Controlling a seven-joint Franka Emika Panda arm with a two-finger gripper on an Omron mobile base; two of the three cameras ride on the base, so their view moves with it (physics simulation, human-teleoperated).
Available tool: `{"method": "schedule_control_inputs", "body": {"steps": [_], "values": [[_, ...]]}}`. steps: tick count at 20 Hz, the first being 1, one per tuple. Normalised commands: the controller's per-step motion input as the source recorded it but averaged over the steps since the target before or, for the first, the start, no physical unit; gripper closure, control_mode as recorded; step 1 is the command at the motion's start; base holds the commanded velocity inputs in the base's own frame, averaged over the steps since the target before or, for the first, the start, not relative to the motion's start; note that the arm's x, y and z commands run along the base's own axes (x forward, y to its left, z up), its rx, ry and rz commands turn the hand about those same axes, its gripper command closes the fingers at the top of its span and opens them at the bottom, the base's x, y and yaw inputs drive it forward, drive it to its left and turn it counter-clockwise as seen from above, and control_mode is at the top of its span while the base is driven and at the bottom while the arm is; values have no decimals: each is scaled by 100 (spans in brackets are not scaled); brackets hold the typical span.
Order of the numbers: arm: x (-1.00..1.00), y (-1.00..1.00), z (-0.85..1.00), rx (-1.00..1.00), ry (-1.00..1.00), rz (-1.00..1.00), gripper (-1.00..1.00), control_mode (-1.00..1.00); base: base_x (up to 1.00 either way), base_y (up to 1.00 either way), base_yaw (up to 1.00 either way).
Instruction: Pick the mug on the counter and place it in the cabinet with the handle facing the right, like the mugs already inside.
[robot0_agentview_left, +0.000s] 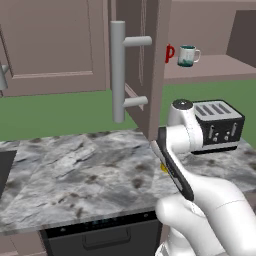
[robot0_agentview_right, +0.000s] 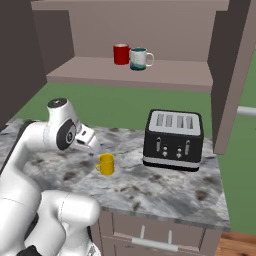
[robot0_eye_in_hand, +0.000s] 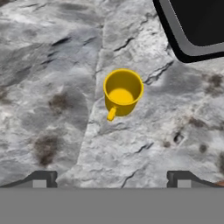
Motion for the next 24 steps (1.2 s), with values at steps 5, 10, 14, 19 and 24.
{"method": "schedule_control_inputs", "body": {"steps": [5, 10, 14, 19, 24], "values": [[0, 4, -39, 0, 0, -3, -100, -100, 0, 0, 0], [0, 3, -30, -1, -1, -4, -100, -100, 0, 0, 0], [0, 0, -20, -4, -4, -5, -100, -100, 0, 0, 0], [0, 0, -22, -4, -6, -5, -100, -100, 0, 0, 0], [0, 0, -35, -3, -4, -3, -100, -100, 0, 0, 0]]}}
